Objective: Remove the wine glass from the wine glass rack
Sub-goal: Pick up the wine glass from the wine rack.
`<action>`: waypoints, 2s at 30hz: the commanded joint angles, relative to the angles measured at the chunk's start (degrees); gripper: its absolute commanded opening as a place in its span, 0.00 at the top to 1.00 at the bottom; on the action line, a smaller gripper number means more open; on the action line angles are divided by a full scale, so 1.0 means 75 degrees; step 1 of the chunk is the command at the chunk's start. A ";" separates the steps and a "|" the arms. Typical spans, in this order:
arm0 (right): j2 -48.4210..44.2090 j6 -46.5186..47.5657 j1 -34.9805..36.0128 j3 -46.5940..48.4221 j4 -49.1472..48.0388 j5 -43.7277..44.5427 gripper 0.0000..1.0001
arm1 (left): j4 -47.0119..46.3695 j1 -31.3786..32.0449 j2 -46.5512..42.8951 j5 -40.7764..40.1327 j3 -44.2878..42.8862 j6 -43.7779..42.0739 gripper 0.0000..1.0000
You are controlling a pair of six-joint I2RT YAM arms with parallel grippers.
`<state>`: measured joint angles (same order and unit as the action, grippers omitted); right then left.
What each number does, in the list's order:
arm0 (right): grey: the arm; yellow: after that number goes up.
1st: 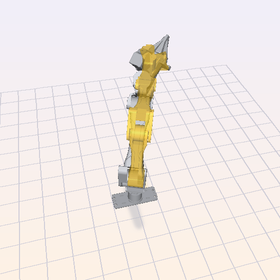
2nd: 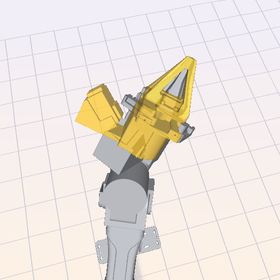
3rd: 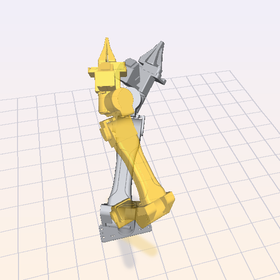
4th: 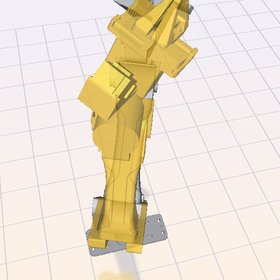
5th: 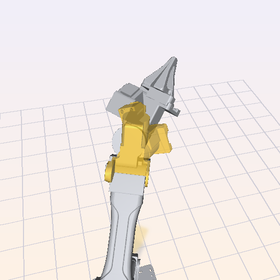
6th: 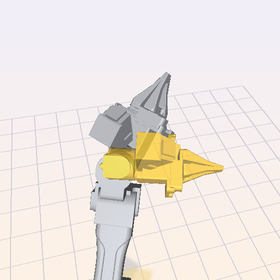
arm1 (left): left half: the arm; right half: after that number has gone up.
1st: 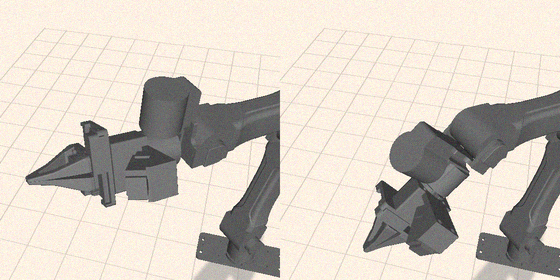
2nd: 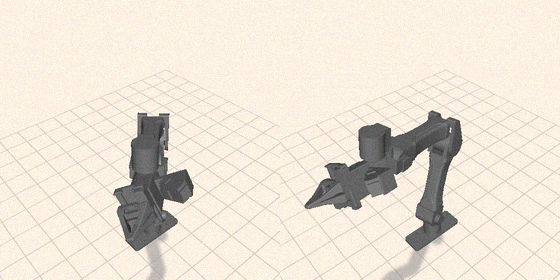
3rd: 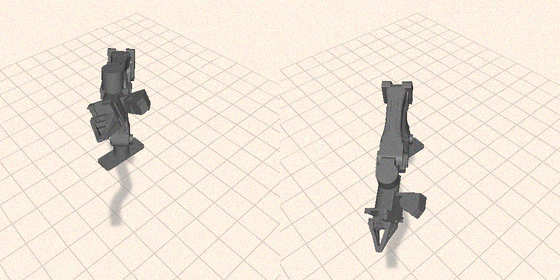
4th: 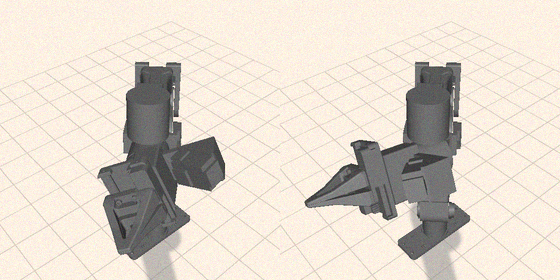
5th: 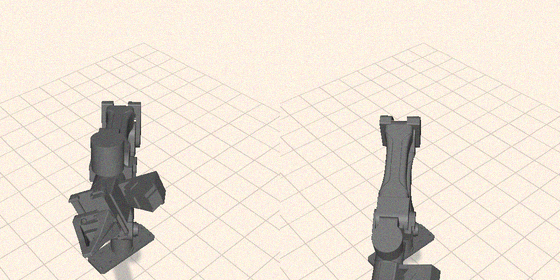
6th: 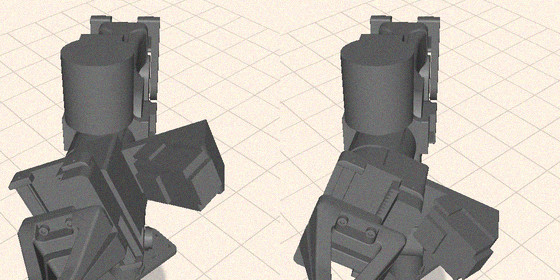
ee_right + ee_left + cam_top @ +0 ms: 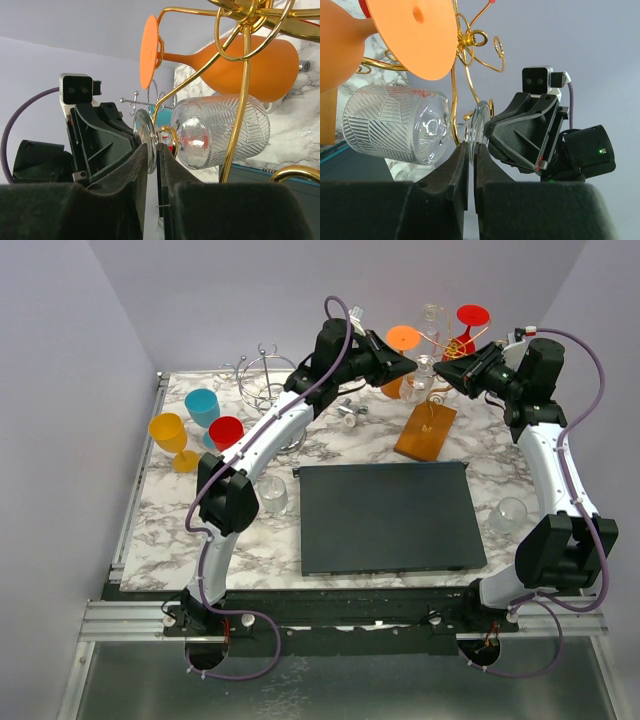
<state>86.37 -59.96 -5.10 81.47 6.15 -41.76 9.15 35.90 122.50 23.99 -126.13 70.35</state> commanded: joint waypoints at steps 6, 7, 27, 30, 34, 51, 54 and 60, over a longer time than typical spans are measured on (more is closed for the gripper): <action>0.0144 -0.0361 0.0097 0.0240 -0.0543 -0.0827 0.80 | -0.0896 0.0139 0.0108 0.0767 -0.0030 0.0653 1.00; 0.0141 -0.0360 0.0095 0.0241 -0.0539 -0.0828 0.80 | -0.0972 0.0134 0.0102 0.0803 -0.0013 0.0708 1.00; 0.0204 -0.0645 0.0106 0.0355 -0.0748 -0.0952 1.00 | -0.1184 0.0012 -0.0462 0.0591 0.0860 0.0476 1.00; 0.0252 -0.0760 0.0121 0.0416 -0.0854 -0.1029 0.99 | -0.1179 -0.0006 -0.0534 0.0558 0.0879 0.0412 0.95; 0.0324 -0.0947 0.0149 0.0479 -0.1140 -0.1105 1.00 | -0.1141 -0.0017 -0.0559 0.0529 0.0827 0.0353 0.83; 0.0709 -0.1233 0.0169 0.0943 -0.1374 -0.1042 1.00 | -0.1056 -0.0122 -0.0910 0.0470 0.1022 0.0138 0.34; 0.0759 -0.1250 0.0174 0.0995 -0.1373 -0.0976 0.99 | -0.1056 -0.0133 -0.1053 0.0437 0.1174 0.0081 0.27; 0.0870 -0.1263 0.0168 0.1090 -0.1325 -0.0737 0.99 | -0.1062 -0.0152 -0.1301 0.0399 0.1443 -0.0028 0.18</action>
<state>92.71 -68.14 -4.12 86.04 0.49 -47.64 1.48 35.20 116.44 27.42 -117.10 71.77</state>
